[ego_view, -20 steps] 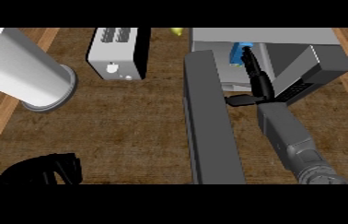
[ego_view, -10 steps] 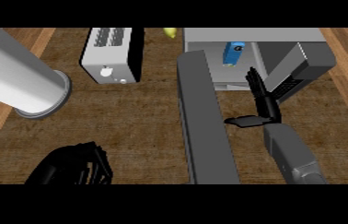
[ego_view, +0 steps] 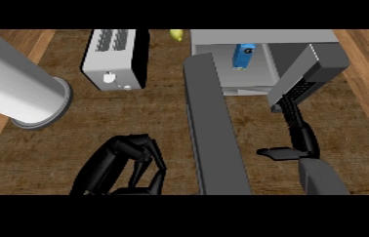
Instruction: Pick up the milk, place it into the microwave and close the microwave
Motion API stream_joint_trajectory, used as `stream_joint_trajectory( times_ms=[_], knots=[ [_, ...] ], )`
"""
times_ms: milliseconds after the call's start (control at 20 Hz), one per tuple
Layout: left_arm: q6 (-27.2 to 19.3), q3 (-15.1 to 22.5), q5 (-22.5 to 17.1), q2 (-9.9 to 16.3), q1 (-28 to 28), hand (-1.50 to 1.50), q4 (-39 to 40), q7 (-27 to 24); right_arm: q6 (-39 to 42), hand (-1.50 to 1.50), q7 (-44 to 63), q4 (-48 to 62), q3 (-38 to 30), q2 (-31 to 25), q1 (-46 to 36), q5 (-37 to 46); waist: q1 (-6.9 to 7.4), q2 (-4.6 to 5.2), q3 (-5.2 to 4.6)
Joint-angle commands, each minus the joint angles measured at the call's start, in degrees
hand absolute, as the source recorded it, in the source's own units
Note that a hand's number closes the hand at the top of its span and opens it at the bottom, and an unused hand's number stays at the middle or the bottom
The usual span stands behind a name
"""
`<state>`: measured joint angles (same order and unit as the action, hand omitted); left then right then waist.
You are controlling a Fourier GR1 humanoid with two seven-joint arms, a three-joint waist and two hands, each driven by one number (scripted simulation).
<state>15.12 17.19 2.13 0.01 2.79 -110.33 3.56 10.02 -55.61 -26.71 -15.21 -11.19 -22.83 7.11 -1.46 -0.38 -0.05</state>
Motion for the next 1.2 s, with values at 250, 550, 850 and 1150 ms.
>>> stream_joint_trajectory(
  times_ms=[250,550,850,1150],
  knots=[
    [-5.08,9.09,7.06,-0.01,-10.45,1.50,21.30,-6.98,6.34,-1.50,0.60,-16.49,2.41,-2.09,13.72,-3.15,-0.57,0.16,-0.09],
    [-13.69,15.05,5.78,-0.01,-15.26,1.50,38.40,-15.43,8.56,-1.50,1.35,-29.20,5.00,-5.51,22.66,-3.87,-1.19,0.36,-0.12],
    [-27.21,21.81,0.81,0.00,-24.38,1.50,50.59,-22.87,14.62,-1.50,6.03,-39.49,5.90,-7.30,23.56,-10.18,-2.62,0.74,-0.19],
    [-35.57,26.94,-9.22,-0.01,-29.02,1.50,56.38,-28.07,17.22,-1.50,8.62,-48.23,8.83,-6.52,27.19,-14.88,-5.09,1.18,-0.27]
  ],
)
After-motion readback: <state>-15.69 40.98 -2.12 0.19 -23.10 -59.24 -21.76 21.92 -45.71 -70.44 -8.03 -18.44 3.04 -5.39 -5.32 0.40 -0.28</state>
